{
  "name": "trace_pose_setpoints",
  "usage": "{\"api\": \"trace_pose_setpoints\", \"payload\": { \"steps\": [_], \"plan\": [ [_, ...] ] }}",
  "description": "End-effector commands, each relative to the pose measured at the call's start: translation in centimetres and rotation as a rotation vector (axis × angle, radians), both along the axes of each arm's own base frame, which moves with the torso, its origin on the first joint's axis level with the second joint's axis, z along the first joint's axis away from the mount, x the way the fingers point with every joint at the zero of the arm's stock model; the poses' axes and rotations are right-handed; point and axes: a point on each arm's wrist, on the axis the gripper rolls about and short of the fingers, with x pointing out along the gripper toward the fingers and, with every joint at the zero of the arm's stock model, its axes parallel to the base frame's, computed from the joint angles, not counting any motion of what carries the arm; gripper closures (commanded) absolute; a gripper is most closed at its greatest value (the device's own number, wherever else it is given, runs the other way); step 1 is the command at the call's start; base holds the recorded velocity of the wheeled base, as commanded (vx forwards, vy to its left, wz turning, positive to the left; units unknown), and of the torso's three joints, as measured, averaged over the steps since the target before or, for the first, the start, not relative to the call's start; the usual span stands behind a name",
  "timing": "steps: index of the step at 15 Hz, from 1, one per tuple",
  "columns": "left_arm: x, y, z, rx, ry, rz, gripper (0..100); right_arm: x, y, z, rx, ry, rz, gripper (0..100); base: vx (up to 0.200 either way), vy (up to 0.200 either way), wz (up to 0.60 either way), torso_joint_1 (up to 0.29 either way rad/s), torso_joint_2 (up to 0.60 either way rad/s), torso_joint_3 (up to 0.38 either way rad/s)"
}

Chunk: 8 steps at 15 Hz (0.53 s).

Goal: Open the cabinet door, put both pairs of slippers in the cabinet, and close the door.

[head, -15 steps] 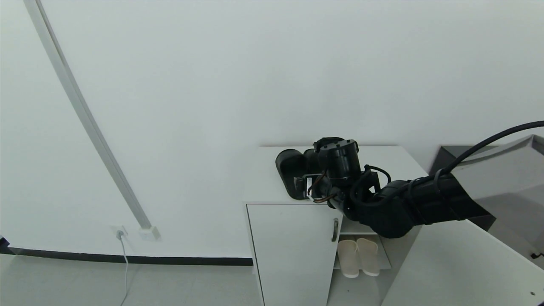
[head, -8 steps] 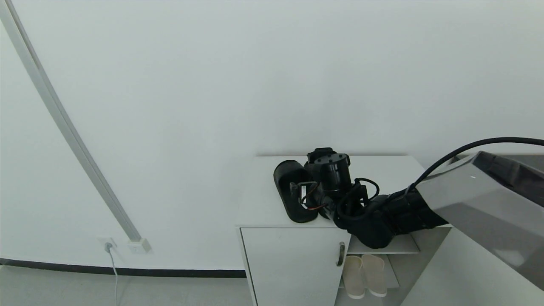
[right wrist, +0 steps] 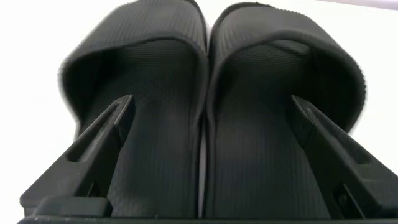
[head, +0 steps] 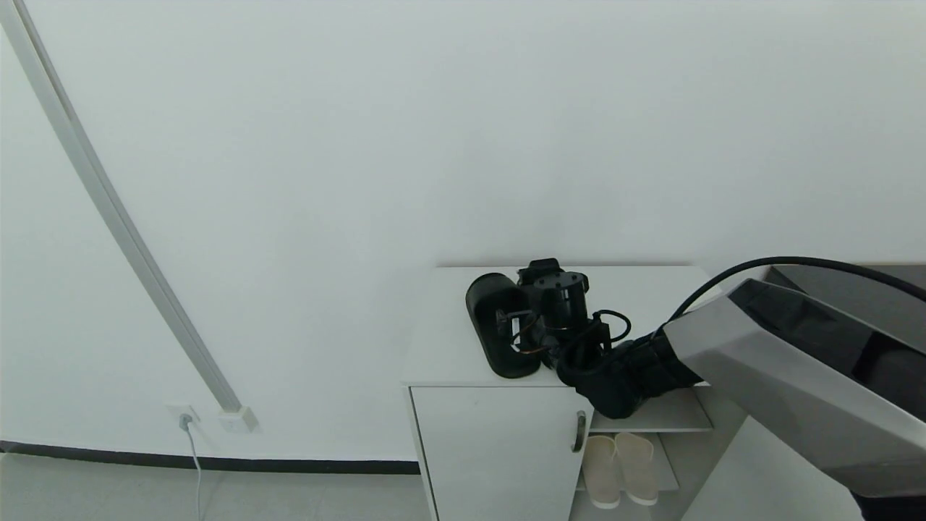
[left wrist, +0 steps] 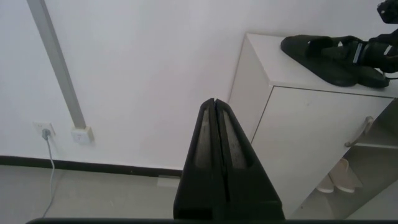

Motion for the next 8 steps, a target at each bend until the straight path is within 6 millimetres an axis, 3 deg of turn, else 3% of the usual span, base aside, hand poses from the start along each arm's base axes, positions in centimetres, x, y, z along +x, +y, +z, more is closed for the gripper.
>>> {"api": "trace_pose_setpoints", "payload": {
  "steps": [1, 8],
  "plan": [
    [0.0, 0.0, 0.0, 0.000, 0.000, 0.002, 100, 1.6, 0.1, -0.3, -0.001, 0.000, -0.017, 0, 0.000, 0.000, 0.00, 0.000, 0.00, 0.000],
    [0.0, 0.0, 0.0, 0.000, 0.001, 0.002, 100, 3.0, 0.8, -0.1, -0.006, 0.007, -0.022, 0, 0.000, 0.000, 0.00, 0.000, 0.00, 0.000]
  ]
}}
